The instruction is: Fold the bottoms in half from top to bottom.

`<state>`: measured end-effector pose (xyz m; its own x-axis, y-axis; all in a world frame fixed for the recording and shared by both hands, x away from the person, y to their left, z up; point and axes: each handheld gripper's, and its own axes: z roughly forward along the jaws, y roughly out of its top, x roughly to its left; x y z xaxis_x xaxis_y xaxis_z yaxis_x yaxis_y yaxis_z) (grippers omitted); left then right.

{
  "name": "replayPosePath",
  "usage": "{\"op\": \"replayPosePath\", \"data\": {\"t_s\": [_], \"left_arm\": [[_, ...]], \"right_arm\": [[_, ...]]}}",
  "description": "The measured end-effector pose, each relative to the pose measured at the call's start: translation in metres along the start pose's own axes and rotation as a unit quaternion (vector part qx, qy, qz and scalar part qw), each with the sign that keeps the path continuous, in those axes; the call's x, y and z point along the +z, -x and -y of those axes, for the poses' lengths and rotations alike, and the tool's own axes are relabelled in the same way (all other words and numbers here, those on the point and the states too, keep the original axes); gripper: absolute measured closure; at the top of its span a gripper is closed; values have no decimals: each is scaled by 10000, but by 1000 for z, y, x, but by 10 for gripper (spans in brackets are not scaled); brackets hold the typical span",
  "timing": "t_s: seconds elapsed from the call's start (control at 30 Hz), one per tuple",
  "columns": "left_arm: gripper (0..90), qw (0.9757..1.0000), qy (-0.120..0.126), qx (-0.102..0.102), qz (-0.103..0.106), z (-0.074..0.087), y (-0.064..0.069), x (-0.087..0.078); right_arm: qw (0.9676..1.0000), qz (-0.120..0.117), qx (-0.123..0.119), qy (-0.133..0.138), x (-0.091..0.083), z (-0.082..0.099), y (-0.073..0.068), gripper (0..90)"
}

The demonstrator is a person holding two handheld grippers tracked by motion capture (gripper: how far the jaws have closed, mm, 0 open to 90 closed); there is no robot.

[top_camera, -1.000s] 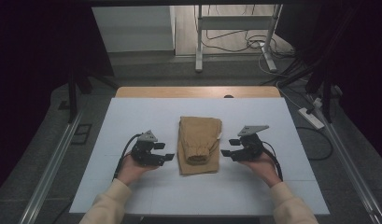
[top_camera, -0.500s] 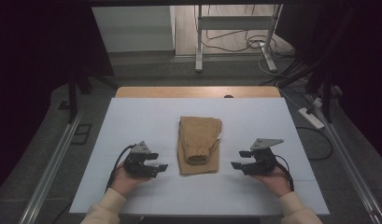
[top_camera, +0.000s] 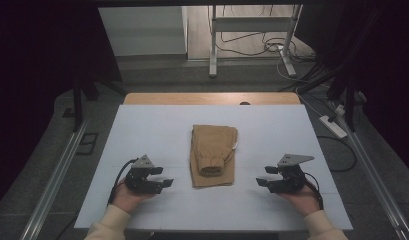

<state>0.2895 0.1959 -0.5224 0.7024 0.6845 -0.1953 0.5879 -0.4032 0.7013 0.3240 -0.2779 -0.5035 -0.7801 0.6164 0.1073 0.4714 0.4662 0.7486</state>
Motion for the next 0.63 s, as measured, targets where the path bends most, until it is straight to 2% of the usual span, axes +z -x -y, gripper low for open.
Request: {"op": "replayPosePath", "data": {"t_s": [0.33, 0.63], "left_arm": [[332, 10000, 70, 4, 6, -1, -2, -4], [326, 9999, 112, -13, 5, -1, -2, -5]], "right_arm": [[10000, -40, -45, 25, 0, 1, -2, 369], [10000, -27, 8, 77, -3, 2, 1, 360]]}}
